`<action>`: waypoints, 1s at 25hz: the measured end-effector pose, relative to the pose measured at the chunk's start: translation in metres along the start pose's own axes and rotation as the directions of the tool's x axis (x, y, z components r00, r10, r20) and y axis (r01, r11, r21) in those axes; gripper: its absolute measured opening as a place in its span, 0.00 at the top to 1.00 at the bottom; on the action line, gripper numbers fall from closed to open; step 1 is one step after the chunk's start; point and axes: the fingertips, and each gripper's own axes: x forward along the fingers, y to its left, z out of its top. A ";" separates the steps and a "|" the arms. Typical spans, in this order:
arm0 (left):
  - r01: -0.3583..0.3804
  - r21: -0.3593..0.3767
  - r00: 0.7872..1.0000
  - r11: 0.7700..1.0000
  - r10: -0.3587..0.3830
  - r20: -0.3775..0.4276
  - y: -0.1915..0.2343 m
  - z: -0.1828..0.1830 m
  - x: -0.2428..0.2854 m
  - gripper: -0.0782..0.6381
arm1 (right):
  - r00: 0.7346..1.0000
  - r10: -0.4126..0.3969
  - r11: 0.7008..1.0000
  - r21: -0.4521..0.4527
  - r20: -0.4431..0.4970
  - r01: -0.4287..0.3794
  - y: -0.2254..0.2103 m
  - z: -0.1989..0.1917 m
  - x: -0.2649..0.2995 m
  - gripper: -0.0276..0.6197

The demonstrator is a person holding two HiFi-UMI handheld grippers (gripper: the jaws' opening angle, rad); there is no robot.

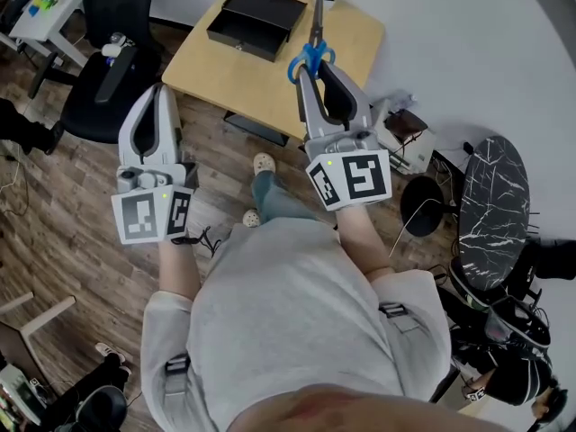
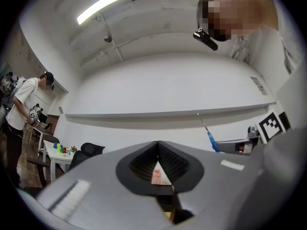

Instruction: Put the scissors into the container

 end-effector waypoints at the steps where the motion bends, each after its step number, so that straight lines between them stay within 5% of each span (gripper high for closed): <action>1: -0.008 0.001 1.000 1.000 0.008 -0.002 0.008 -0.002 0.009 0.81 | 1.000 0.004 1.000 0.002 0.000 -0.004 -0.002 -0.001 0.012 0.83; 15: -0.056 0.017 0.998 0.998 0.055 0.034 0.066 -0.011 0.121 0.81 | 0.997 0.082 0.996 -0.022 0.009 -0.082 -0.039 -0.010 0.150 0.83; 25: -0.110 0.014 0.994 0.994 0.110 -0.002 0.089 -0.036 0.165 0.81 | 0.955 0.219 0.965 -0.101 -0.201 -0.243 -0.054 -0.074 0.220 0.83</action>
